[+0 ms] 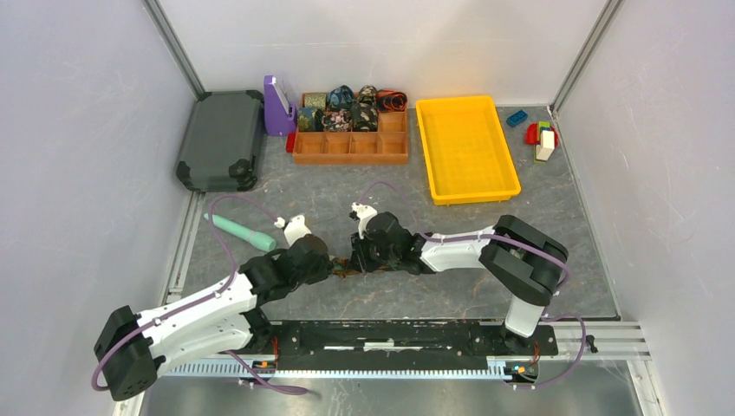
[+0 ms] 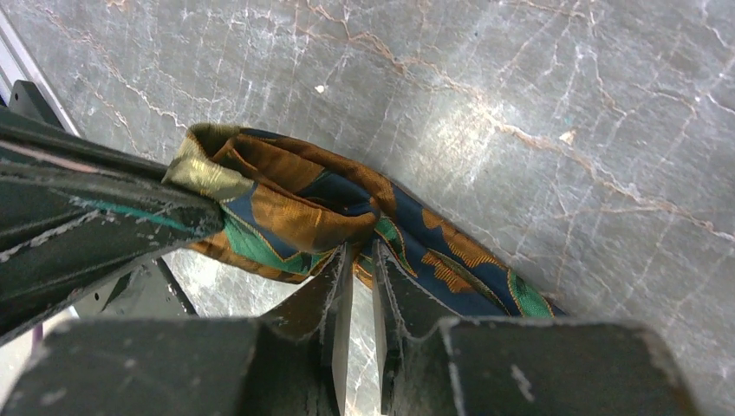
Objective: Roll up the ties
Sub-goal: Roll the tie at the center of the board.
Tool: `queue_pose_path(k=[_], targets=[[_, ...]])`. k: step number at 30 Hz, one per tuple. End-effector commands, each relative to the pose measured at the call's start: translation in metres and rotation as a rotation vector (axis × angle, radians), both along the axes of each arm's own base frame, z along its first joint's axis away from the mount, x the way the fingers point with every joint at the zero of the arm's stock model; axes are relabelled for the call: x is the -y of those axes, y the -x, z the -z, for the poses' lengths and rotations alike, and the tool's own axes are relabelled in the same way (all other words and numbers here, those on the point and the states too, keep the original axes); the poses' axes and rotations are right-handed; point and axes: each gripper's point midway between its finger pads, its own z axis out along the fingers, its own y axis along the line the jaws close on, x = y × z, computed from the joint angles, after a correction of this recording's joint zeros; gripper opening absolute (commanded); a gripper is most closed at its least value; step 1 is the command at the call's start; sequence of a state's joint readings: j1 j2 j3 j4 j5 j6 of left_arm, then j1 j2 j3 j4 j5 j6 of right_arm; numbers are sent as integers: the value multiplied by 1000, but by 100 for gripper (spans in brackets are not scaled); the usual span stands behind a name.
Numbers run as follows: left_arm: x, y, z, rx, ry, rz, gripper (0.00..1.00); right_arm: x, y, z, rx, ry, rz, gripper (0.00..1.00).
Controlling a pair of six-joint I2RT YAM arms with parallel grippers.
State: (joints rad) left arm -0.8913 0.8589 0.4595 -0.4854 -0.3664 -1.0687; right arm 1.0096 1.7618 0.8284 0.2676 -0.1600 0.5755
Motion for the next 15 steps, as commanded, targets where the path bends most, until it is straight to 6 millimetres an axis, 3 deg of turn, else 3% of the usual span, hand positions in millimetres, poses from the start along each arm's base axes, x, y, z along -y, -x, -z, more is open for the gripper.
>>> queue_pose_path(k=[1, 15], targets=[[0, -10, -20, 47, -42, 22, 2, -27, -7, -20, 27, -81, -20, 19], [4, -19, -26, 35, -120, 40, 2, -57, -6, -29, 8, -158, -70, 19]])
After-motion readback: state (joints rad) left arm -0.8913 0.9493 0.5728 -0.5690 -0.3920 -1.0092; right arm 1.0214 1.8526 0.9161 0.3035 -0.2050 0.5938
